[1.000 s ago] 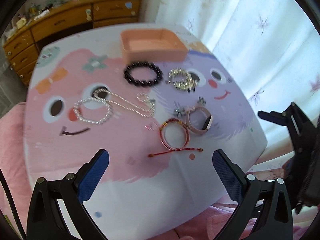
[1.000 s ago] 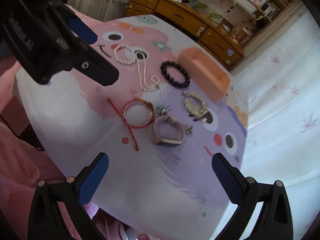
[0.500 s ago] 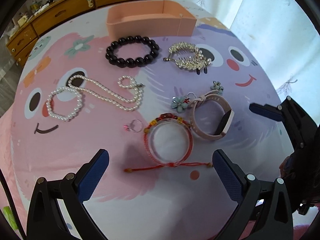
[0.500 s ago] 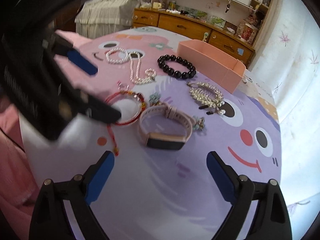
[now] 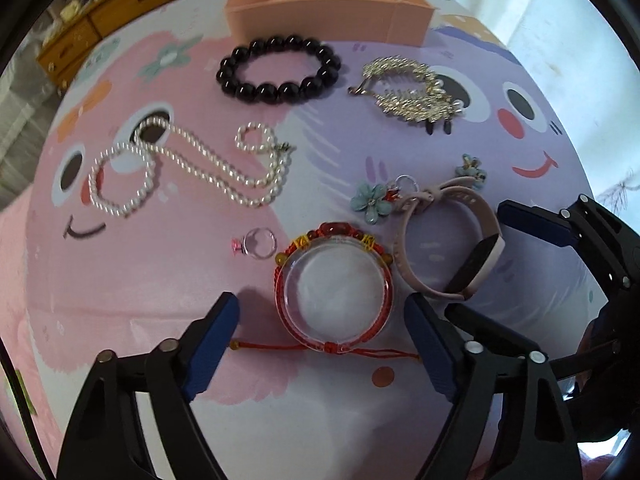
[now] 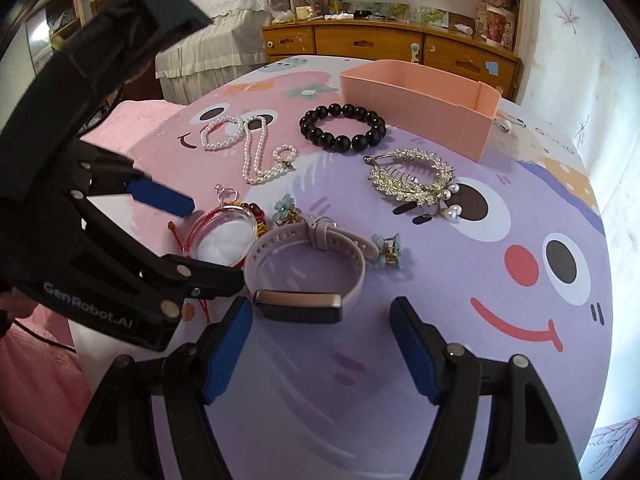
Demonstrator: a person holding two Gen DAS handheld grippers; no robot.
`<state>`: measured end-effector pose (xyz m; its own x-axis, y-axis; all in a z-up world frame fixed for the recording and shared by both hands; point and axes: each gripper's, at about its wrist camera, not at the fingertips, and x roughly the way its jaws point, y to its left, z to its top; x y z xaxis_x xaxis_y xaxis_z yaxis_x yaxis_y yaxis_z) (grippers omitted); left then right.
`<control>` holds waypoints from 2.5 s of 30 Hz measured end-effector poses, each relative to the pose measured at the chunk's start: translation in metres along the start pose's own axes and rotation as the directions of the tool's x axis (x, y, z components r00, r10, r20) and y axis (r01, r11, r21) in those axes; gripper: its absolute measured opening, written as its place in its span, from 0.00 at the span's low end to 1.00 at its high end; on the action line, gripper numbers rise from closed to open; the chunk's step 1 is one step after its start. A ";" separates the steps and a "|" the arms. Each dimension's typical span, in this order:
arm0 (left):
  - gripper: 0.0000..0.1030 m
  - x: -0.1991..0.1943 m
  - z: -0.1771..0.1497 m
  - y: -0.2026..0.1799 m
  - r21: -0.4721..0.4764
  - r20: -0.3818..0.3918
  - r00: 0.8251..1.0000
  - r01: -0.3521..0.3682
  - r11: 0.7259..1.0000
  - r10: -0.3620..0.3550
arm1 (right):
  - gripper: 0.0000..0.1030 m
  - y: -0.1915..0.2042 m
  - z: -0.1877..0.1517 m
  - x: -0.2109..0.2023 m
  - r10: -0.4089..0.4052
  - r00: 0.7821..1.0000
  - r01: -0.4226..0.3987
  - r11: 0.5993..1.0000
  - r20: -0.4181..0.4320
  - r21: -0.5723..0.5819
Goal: Organize jewelry
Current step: 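Grasp the red beaded bracelet with the left tool while the right tool grasps the pink watch, then carry the bracelet and watch into the pink box and open both tools, then withdraw both tools from the box back over the jewelry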
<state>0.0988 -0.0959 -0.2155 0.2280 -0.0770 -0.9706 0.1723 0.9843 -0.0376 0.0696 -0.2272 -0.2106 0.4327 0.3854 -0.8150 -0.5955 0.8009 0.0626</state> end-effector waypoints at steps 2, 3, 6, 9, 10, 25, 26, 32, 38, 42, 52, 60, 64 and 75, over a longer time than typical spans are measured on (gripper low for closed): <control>0.71 -0.001 0.001 0.000 0.007 0.009 1.000 -0.015 1.000 0.014 | 0.70 -0.001 0.002 0.001 0.004 1.000 -0.004 1.000 -0.002 -0.001; 0.70 -0.001 0.001 0.000 0.013 0.013 1.000 -0.012 1.000 0.012 | 0.70 -0.001 0.003 0.002 0.004 1.000 -0.004 1.000 -0.003 -0.003; 0.58 -0.004 0.000 -0.002 0.030 0.028 1.000 -0.006 1.000 0.005 | 0.65 -0.001 0.008 0.005 -0.001 1.000 0.001 1.000 -0.011 -0.005; 0.55 -0.005 0.002 -0.001 0.024 0.029 1.000 -0.001 1.000 0.001 | 0.55 0.001 0.011 0.006 -0.001 1.000 0.001 1.000 -0.015 -0.009; 0.55 -0.006 0.004 -0.001 0.016 0.028 1.000 0.002 1.000 -0.003 | 0.54 0.002 0.012 0.006 -0.003 1.000 0.003 1.000 -0.016 -0.008; 0.54 -0.061 0.033 0.030 0.017 0.105 0.994 0.028 0.999 -0.029 | 0.50 -0.003 0.058 -0.026 -0.037 0.997 0.032 0.996 0.066 0.083; 0.54 -0.067 0.039 0.033 0.008 0.120 0.992 0.025 1.000 -0.026 | 0.50 -0.006 0.065 -0.030 -0.046 0.996 0.038 0.994 0.083 0.103; 0.54 -0.091 0.083 0.038 -0.032 0.188 0.982 -0.002 0.999 0.008 | 0.50 -0.025 0.112 -0.043 -0.133 0.981 0.108 0.980 0.142 0.170; 0.55 -0.107 0.143 0.052 -0.078 0.234 0.972 0.048 0.996 -0.029 | 0.51 -0.053 0.154 -0.046 -0.201 0.953 0.158 0.968 0.227 0.193; 0.55 -0.114 0.180 0.059 -0.088 0.312 0.948 0.094 0.992 -0.063 | 0.51 -0.069 0.175 -0.038 -0.244 0.931 0.203 0.964 0.271 0.172; 0.55 -0.084 0.233 0.060 -0.090 0.404 0.912 0.122 0.988 -0.076 | 0.51 -0.100 0.184 -0.007 -0.294 0.923 0.224 0.935 0.249 0.274; 0.80 -0.067 0.233 0.049 -0.068 0.372 0.926 0.097 0.993 -0.065 | 0.62 -0.106 0.181 0.009 -0.292 0.938 0.233 0.930 0.185 0.284; 0.80 -0.070 0.231 0.052 -0.069 0.378 0.922 0.117 0.991 -0.083 | 0.62 -0.105 0.178 0.008 -0.280 0.944 0.227 0.936 0.175 0.270; 0.80 -0.069 0.206 0.059 -0.093 0.347 0.935 0.108 0.990 -0.070 | 0.62 -0.094 0.158 0.005 -0.236 0.966 0.191 0.927 0.106 0.324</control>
<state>0.2911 -0.0649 -0.1014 0.5340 -0.1957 -0.8225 0.1061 0.9807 -0.1645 0.2351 -0.2281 -0.1292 0.6301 0.2318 -0.7411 -0.2502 0.9641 0.0888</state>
